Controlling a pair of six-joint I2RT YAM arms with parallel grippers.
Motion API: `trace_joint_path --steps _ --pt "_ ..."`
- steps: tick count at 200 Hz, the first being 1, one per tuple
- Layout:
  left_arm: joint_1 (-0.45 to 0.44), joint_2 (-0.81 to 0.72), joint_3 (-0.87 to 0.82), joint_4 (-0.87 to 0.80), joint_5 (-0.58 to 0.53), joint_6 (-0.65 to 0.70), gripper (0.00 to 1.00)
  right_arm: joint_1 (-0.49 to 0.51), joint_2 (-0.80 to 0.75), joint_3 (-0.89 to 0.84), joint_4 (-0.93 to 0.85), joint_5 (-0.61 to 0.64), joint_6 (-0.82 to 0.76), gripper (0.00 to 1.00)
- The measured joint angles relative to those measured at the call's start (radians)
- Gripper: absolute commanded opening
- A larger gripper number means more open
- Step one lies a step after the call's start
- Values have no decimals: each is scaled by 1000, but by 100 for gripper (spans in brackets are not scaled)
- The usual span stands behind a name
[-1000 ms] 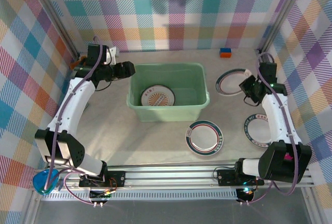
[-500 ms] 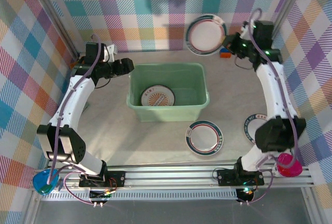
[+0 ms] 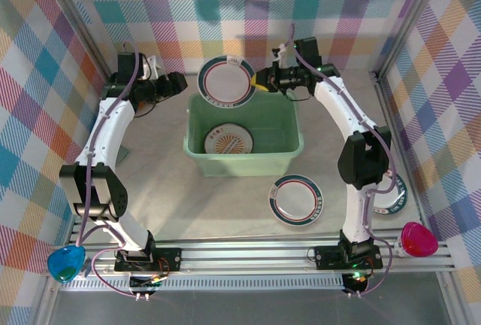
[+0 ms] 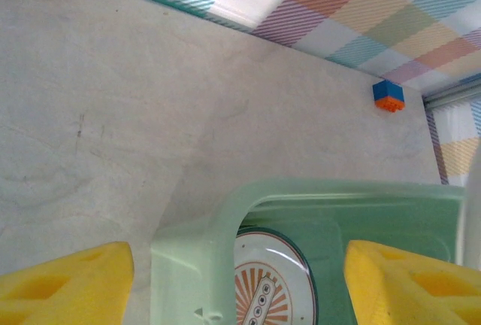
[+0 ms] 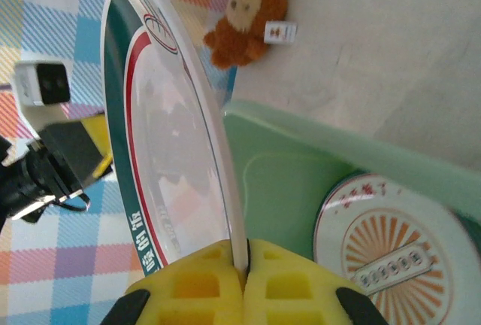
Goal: Place the plates into the plastic bin on the countertop
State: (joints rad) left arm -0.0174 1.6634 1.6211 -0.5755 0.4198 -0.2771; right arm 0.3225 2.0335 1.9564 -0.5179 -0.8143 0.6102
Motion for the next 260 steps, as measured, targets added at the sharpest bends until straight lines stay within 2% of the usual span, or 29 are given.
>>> trace_joint_path --steps 77,165,260 --pt "7 23 48 -44 3 19 74 68 -86 -386 30 28 2 0" --pt "7 23 44 -48 3 19 74 92 -109 -435 3 192 -79 0" --pt "7 24 12 -50 7 19 73 153 -112 -456 -31 373 -72 0"
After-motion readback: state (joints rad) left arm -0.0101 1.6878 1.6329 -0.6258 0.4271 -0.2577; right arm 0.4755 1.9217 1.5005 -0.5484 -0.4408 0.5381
